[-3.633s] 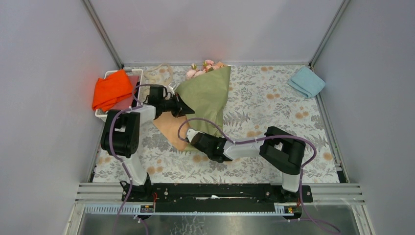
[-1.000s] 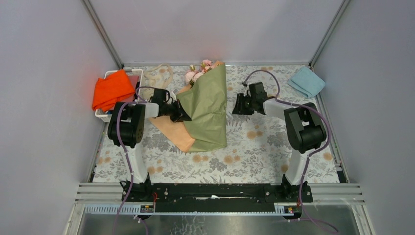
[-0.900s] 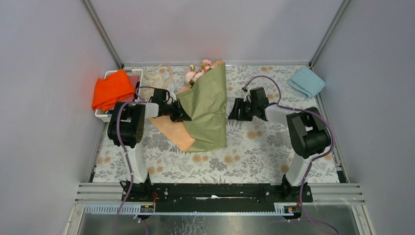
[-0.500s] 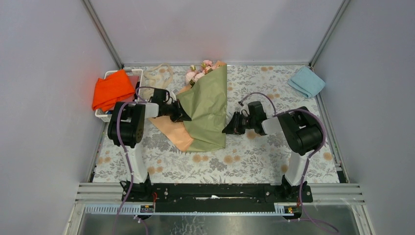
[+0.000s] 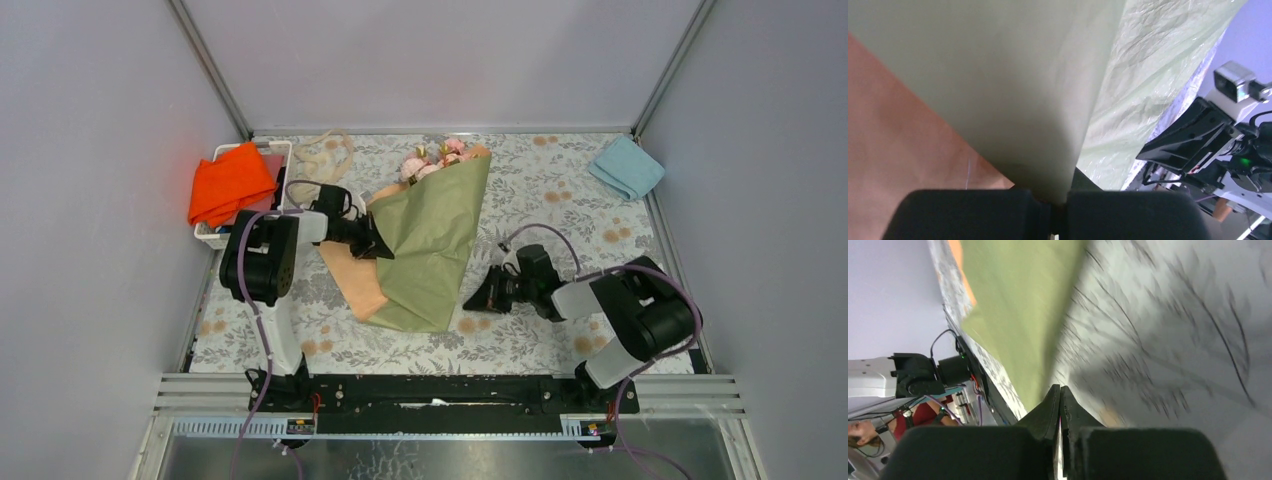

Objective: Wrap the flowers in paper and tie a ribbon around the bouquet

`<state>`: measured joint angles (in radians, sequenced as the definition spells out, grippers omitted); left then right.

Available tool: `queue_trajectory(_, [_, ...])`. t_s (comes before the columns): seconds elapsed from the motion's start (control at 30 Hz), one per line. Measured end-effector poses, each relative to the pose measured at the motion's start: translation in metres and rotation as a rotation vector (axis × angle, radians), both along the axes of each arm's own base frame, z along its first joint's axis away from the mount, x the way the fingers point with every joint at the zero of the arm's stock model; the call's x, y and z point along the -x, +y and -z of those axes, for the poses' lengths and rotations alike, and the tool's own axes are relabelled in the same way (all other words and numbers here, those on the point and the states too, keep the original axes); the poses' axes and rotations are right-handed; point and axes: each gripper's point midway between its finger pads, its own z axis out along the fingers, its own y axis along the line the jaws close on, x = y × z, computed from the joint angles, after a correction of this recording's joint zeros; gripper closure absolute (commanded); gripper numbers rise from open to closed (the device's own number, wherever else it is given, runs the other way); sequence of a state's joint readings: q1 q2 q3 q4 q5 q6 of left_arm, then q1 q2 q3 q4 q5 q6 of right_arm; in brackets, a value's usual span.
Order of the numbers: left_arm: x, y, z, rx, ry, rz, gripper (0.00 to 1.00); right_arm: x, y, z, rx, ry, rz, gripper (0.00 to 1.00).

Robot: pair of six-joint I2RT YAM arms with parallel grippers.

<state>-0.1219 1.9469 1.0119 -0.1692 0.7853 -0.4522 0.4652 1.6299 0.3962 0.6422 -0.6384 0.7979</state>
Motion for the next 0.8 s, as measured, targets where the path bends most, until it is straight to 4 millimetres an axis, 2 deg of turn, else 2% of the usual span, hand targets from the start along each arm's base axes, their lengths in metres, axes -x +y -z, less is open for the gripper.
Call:
queue_trajectory(0.07, [-0.002, 0.005, -0.001, -0.017, -0.021, -0.006, 1.0, 0.019, -0.009, 0.007, 0.03, 0.056, -0.004, 0.56])
queue_trajectory(0.13, [-0.002, 0.009, -0.001, -0.035, -0.04, -0.006, 1.0, 0.03, -0.011, 0.004, 0.029, 0.106, -0.019, 0.45])
queue_trajectory(0.2, [-0.001, 0.009, -0.001, -0.044, -0.052, -0.001, 1.0, 0.022, -0.013, -0.005, 0.056, 0.068, -0.023, 0.37])
queue_trajectory(0.3, [-0.001, 0.009, 0.0, -0.049, -0.062, 0.01, 1.0, -0.01, -0.029, -0.015, 0.103, 0.015, 0.042, 0.24])
queue_trajectory(0.4, [-0.001, 0.009, 0.0, -0.051, -0.068, 0.016, 1.0, -0.065, -0.052, -0.03, 0.142, -0.065, 0.146, 0.12])
queue_trajectory(0.53, [-0.001, 0.009, 0.0, -0.05, -0.072, 0.018, 1.0, -0.148, -0.064, -0.047, 0.136, -0.16, 0.213, 0.09])
queue_trajectory(0.6, [-0.001, 0.009, 0.0, -0.05, -0.073, 0.018, 1.0, -0.187, -0.063, -0.047, 0.117, -0.193, 0.215, 0.1])
queue_trajectory(0.7, [0.0, 0.008, 0.0, -0.046, -0.075, 0.02, 1.0, -0.216, -0.056, -0.034, 0.093, -0.2, 0.193, 0.15])
queue_trajectory(0.8, [0.0, 0.008, 0.0, -0.043, -0.078, 0.021, 1.0, -0.224, -0.048, -0.02, 0.056, -0.185, 0.16, 0.29])
